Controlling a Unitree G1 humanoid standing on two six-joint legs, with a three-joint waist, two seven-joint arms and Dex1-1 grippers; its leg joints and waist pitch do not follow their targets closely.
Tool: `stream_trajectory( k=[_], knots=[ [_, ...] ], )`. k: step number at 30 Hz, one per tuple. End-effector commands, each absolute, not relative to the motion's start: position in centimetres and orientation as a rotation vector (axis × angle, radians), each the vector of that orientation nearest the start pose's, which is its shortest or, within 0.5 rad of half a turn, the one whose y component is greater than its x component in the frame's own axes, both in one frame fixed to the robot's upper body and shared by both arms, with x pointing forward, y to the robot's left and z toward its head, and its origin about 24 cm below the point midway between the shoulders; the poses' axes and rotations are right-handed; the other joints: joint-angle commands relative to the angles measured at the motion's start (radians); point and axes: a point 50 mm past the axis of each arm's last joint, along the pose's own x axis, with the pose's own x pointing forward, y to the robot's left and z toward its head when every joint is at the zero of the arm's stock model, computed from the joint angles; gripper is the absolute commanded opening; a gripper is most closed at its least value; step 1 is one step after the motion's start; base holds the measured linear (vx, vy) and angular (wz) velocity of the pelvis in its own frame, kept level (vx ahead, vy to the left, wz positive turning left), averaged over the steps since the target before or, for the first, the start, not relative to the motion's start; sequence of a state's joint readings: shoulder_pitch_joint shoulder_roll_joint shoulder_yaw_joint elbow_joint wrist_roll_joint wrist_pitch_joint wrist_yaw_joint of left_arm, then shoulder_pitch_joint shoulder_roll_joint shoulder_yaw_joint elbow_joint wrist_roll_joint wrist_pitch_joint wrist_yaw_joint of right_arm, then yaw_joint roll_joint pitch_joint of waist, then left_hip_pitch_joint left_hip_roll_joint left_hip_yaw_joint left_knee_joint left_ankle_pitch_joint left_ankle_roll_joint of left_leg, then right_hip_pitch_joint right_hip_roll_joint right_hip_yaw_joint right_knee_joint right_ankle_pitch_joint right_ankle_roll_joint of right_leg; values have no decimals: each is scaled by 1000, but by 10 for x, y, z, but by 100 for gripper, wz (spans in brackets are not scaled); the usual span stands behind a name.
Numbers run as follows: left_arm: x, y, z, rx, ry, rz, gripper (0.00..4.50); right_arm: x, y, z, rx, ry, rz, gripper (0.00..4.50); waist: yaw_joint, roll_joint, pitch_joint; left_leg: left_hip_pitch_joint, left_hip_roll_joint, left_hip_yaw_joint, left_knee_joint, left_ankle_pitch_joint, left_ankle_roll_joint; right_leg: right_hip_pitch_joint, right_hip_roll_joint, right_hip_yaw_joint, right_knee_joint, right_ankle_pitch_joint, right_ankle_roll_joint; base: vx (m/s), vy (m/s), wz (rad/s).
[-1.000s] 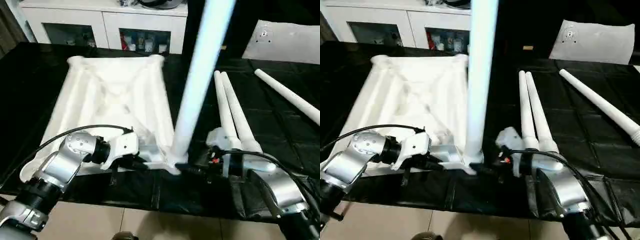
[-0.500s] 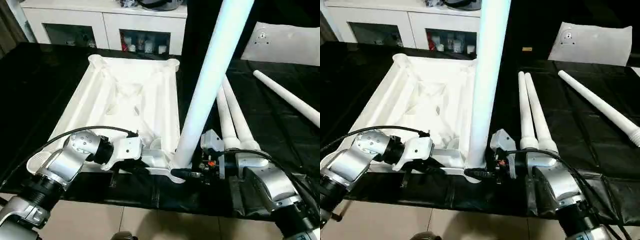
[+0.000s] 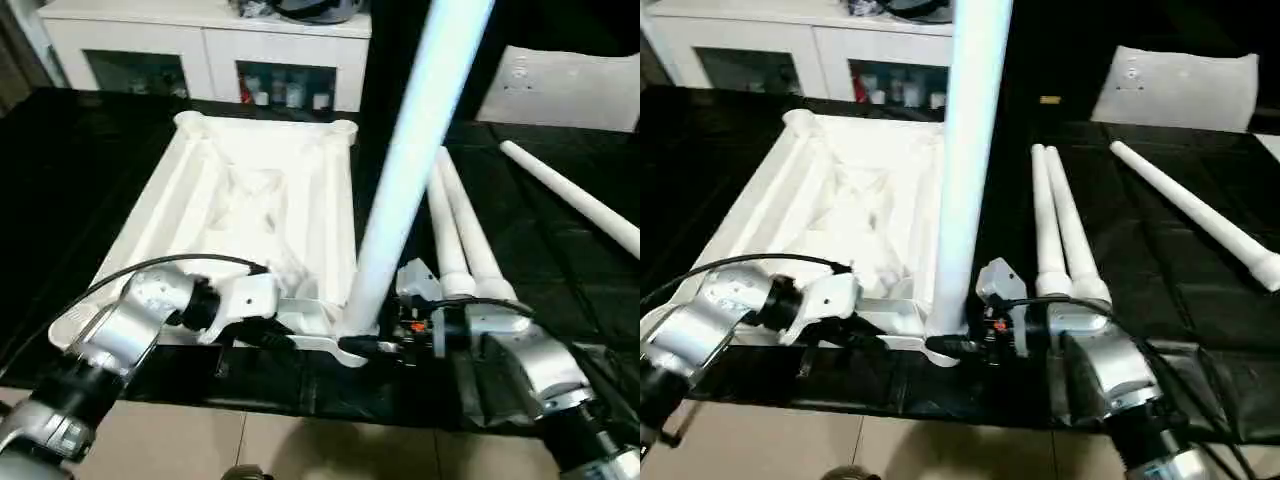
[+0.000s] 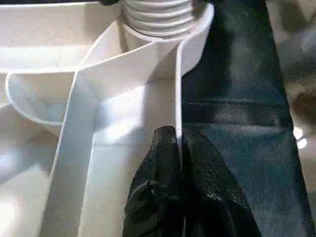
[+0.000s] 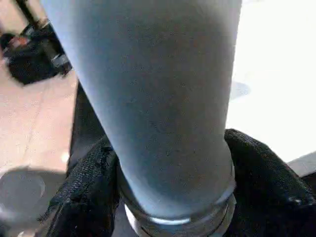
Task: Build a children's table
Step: Rotate leg to tighten
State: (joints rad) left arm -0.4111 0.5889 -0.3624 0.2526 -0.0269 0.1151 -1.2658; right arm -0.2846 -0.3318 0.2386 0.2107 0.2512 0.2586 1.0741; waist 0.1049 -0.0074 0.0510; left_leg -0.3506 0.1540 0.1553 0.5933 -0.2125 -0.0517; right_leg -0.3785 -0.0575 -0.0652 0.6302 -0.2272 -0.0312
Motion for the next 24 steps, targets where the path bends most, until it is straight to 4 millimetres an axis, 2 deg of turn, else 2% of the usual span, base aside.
stream_trajectory(
  k=[1,2,3,4,6,7,9,10,11,14,16,17,18,19,21,23,24],
  knots=[
    [275,157,50,460,481,-1294,0,272,-102,24,27,352,1115,277,-2,4,-44,-3,83,-24,-80,-165,19,45,-115,62,-85,-221,-221,0,0,0],
    [274,156,50,449,478,-1283,0,272,-100,23,31,353,1098,277,-7,4,-40,-1,81,-26,-83,-190,8,41,-115,61,-92,-279,-212,0,0,0],
    [274,154,50,420,480,-1250,0,274,-96,21,45,352,1060,277,-16,0,-41,-1,78,-29,-84,-217,-8,45,-115,62,-98,-363,-183,0,0,0],
    [273,151,51,391,473,-1220,0,277,-92,20,58,352,1025,277,-19,1,-39,-3,77,-31,-85,-220,-9,44,-115,62,-101,-388,-172,0,0,0],
    [273,144,51,336,467,-1137,0,280,-81,18,91,351,966,277,-29,4,-37,1,77,-30,-86,-242,-10,35,-110,61,-108,-429,-154,0,0,0],
    [273,140,52,313,461,-1100,0,283,-76,18,116,355,934,277,-31,-4,-40,3,78,-28,-85,-240,-9,33,-109,64,-106,-412,-161,0,0,0],
    [274,128,56,262,441,-1012,0,288,-65,17,156,371,866,277,-31,-6,-40,2,78,-27,-85,-221,-3,34,-107,65,-104,-386,-164,0,0,0],
    [275,124,57,254,439,-989,0,289,-63,16,161,375,846,277,-28,-1,-40,2,76,-27,-84,-207,1,33,-106,64,-104,-370,-166,0,0,0],
    [276,120,58,253,435,-970,0,290,-61,15,151,380,836,277,-27,0,-42,2,77,-26,-83,-200,3,34,-106,65,-102,-353,-166,0,0,0],
    [278,103,63,251,425,-923,0,295,-60,10,123,412,773,277,-21,-1,-48,-5,75,-23,-80,-117,24,39,-103,63,-91,-199,-183,0,0,0],
    [278,96,62,279,428,-914,0,297,-62,6,129,430,729,277,-21,-3,-48,-6,75,-21,-79,-111,28,42,-103,62,-91,-189,-186,0,0,0],
    [278,96,62,284,429,-915,0,297,-63,6,130,431,726,277,-18,0,-49,-4,75,-21,-78,-113,31,41,-103,63,-91,-184,-185,0,0,0],
    [277,97,60,307,439,-915,0,297,-63,6,135,426,721,312,-15,-2,-48,-5,73,-20,-78,-112,37,41,-102,63,-92,-182,-179,0,0,0],
    [278,99,58,328,449,-911,0,297,-63,7,139,416,726,312,-14,3,-48,-5,73,-21,-79,-121,37,40,-101,63,-93,-188,-173,0,0,0],
    [278,102,57,345,463,-904,0,297,-63,7,144,407,725,350,-13,2,-48,-4,75,-22,-81,-135,32,40,-102,62,-95,-206,-168,0,0,0],
    [280,108,58,365,469,-898,0,296,-65,8,162,393,725,358,-13,10,-48,-3,76,-23,-82,-147,24,39,-101,62,-95,-204,-171,0,0,0],
    [280,109,58,367,470,-898,0,296,-65,8,162,391,725,367,-13,7,-48,-2,76,-23,-83,-151,22,39,-101,63,-95,-196,-172,0,0,0]
  ],
)
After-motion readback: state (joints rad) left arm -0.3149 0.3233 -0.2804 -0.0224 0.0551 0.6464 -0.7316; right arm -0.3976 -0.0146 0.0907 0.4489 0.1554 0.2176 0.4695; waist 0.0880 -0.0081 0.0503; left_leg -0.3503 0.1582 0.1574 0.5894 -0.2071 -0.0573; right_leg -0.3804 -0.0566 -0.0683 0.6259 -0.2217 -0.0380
